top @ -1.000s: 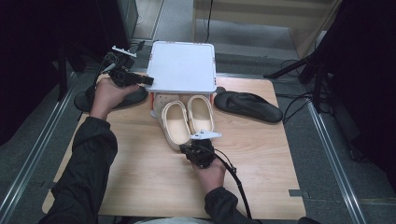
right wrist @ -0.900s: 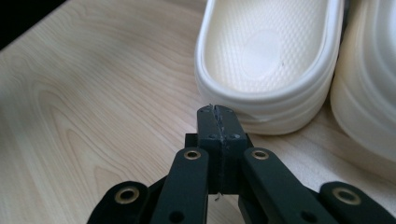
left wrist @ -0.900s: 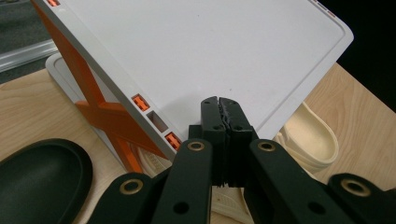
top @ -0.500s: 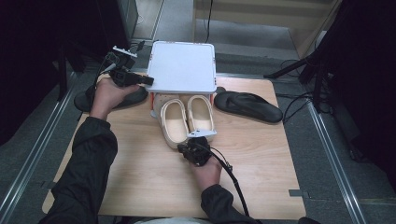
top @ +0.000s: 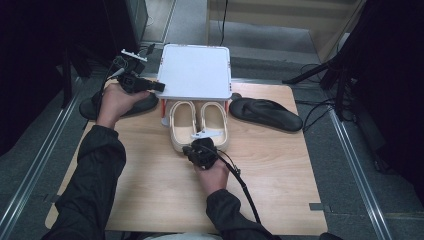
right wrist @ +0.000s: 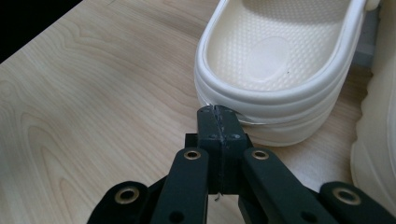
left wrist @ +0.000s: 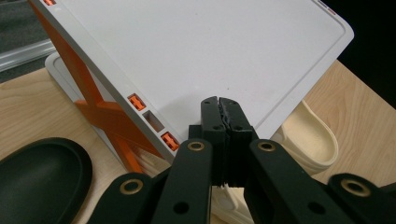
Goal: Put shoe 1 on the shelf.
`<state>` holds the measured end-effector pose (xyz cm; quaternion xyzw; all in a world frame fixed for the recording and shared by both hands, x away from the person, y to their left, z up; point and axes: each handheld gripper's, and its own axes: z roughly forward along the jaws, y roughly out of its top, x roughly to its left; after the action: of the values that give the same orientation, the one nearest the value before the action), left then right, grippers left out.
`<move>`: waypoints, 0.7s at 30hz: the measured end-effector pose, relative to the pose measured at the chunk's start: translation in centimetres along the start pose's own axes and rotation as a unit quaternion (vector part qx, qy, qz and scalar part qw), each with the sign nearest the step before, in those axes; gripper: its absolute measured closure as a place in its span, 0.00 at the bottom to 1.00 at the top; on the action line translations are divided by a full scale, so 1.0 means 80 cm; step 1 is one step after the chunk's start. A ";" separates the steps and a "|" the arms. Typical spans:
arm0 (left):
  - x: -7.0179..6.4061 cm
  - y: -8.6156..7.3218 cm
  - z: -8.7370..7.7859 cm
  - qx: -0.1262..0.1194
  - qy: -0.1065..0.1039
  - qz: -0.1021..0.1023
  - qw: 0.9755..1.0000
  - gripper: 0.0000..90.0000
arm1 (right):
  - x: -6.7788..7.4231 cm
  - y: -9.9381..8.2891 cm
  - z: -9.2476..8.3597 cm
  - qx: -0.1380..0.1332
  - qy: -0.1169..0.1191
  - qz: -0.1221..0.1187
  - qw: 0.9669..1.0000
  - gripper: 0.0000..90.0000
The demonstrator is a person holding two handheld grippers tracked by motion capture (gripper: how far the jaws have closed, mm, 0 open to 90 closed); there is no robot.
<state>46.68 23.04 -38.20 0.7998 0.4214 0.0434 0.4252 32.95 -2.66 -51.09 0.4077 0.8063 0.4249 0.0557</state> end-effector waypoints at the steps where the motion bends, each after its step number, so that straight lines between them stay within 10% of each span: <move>1: 0.000 0.000 0.000 0.000 0.000 0.000 1.000 1.00 | 0.000 0.002 0.002 0.001 0.000 0.000 1.000 1.00; 21: -0.002 0.001 0.000 0.002 0.006 -0.001 1.000 1.00 | -0.006 0.041 0.051 -0.005 -0.029 0.001 1.000 1.00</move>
<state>46.63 22.93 -38.12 0.7998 0.4247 0.0468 0.4216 37.08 0.63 -51.40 0.4204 0.8016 0.4174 0.0809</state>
